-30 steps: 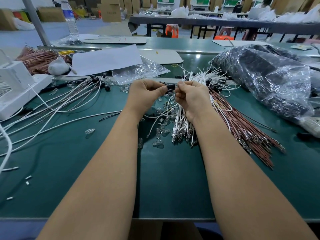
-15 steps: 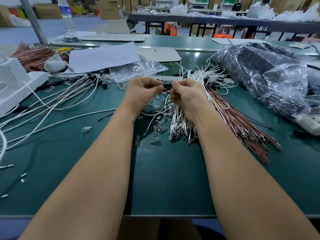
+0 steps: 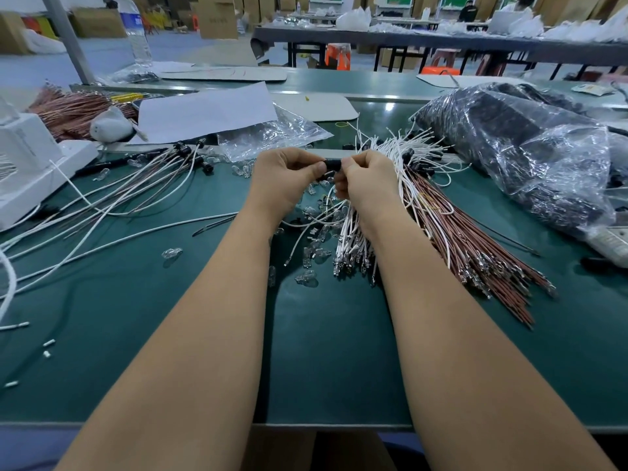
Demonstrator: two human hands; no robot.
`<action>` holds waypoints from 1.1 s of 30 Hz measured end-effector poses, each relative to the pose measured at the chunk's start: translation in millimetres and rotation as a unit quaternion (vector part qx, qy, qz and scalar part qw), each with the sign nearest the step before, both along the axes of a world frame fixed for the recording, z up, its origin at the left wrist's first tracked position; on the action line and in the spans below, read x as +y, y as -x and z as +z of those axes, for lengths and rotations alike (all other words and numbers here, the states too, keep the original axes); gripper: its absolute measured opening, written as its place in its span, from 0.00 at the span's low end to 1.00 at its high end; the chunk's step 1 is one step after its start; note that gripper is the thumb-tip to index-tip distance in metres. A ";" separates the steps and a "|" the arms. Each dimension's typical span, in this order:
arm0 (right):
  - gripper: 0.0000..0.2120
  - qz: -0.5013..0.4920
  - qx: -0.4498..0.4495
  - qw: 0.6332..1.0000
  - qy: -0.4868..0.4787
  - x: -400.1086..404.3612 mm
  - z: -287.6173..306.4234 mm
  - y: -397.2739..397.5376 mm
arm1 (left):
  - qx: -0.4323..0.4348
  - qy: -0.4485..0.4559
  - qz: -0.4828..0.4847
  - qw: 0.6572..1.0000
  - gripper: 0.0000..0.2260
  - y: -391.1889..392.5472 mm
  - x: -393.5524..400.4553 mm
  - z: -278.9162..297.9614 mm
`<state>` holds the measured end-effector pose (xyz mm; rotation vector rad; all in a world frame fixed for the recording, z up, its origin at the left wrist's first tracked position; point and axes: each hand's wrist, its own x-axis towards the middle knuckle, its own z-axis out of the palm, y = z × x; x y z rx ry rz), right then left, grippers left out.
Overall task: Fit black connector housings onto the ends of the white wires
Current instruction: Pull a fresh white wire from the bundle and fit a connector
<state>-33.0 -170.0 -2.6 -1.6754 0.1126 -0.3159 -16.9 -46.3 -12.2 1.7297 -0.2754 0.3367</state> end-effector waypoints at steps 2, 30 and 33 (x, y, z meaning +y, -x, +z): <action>0.06 -0.016 -0.011 1.000 0.013 0.6 2.1 -0.9 | -0.004 -0.001 0.016 1.000 0.04 -1.3 2.3 0.3; 0.04 0.206 0.055 0.774 0.597 34.2 32.2 34.9 | 0.016 0.026 0.106 0.994 0.05 -11.1 6.0 -0.1; 0.07 0.198 0.030 0.817 0.541 30.3 27.6 28.6 | 0.012 0.031 0.095 0.995 0.04 -8.2 6.1 -0.9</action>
